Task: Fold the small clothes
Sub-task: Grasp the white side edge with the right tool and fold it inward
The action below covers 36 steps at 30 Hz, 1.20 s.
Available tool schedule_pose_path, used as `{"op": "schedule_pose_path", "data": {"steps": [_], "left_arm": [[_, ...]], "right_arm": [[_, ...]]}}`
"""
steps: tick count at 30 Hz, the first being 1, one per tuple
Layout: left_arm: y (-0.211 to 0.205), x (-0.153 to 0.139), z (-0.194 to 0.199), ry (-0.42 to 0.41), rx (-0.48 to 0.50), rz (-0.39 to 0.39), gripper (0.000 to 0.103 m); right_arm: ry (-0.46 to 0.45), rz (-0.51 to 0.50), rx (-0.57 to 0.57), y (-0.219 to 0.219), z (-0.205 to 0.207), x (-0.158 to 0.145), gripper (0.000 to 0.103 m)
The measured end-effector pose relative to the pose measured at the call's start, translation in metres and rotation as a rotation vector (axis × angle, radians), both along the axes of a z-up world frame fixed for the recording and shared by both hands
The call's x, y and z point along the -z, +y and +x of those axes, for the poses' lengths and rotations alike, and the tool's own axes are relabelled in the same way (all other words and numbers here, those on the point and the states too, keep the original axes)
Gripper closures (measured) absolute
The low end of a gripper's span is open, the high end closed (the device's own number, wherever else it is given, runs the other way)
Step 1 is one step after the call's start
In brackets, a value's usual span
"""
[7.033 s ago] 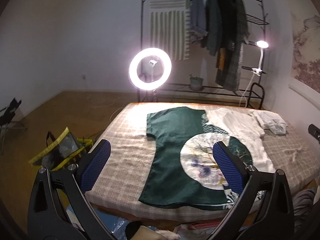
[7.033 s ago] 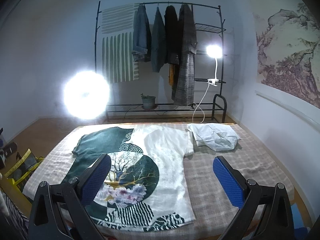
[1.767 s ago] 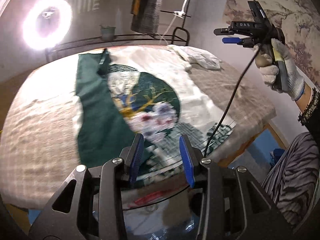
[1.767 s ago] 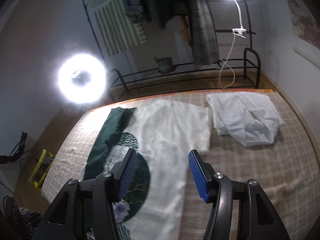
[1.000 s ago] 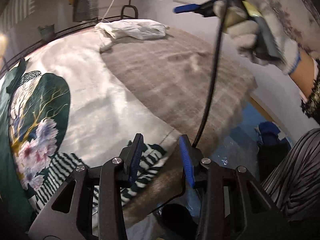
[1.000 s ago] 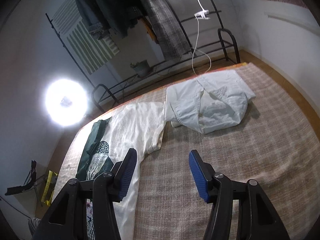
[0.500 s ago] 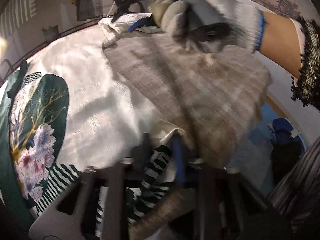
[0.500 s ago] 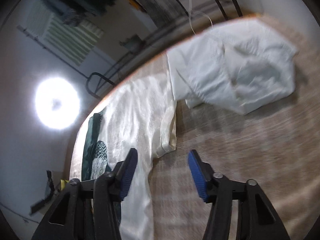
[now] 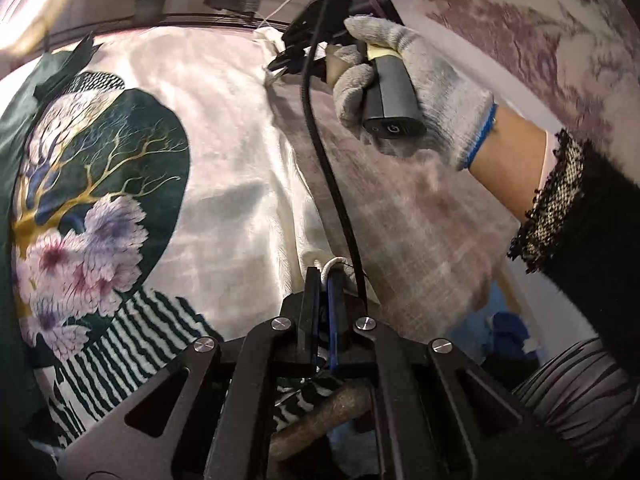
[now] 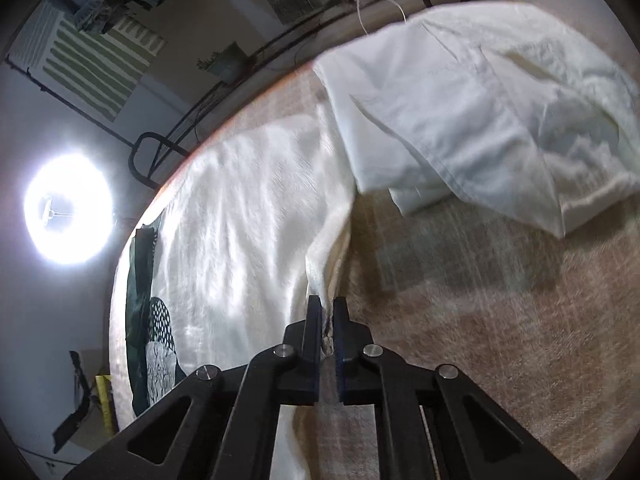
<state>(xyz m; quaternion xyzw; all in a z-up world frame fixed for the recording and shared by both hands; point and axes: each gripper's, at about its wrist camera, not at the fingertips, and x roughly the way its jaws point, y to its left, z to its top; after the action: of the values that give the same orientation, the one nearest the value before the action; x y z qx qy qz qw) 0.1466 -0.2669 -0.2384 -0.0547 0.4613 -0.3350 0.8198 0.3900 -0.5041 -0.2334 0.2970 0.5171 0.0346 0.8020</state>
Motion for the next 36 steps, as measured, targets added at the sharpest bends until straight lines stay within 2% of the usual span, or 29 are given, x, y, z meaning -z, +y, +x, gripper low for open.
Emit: {"op": "schedule_pose_path", "data": {"steps": [11, 17, 25, 30, 36], "left_arm": [[0.034, -0.014, 0.005, 0.001, -0.066, -0.082, 0.103], [0.073, -0.015, 0.007, 0.019, -0.144, -0.107, 0.103], [0.119, -0.005, 0.006, 0.05, -0.226, -0.107, 0.103], [0.135, 0.001, 0.007, 0.072, -0.253, -0.1, 0.103], [0.148, 0.005, 0.005, 0.087, -0.285, -0.085, 0.103]], "right_arm": [[-0.109, -0.198, -0.095, 0.06, 0.019, -0.056, 0.102], [-0.173, -0.3, -0.222, 0.133, 0.034, -0.078, 0.102], [-0.205, -0.404, -0.401, 0.229, 0.047, -0.077, 0.102], [-0.193, -0.44, -0.458, 0.264, 0.052, -0.067, 0.102], [-0.162, -0.46, -0.488, 0.286, 0.057, -0.051, 0.102]]}}
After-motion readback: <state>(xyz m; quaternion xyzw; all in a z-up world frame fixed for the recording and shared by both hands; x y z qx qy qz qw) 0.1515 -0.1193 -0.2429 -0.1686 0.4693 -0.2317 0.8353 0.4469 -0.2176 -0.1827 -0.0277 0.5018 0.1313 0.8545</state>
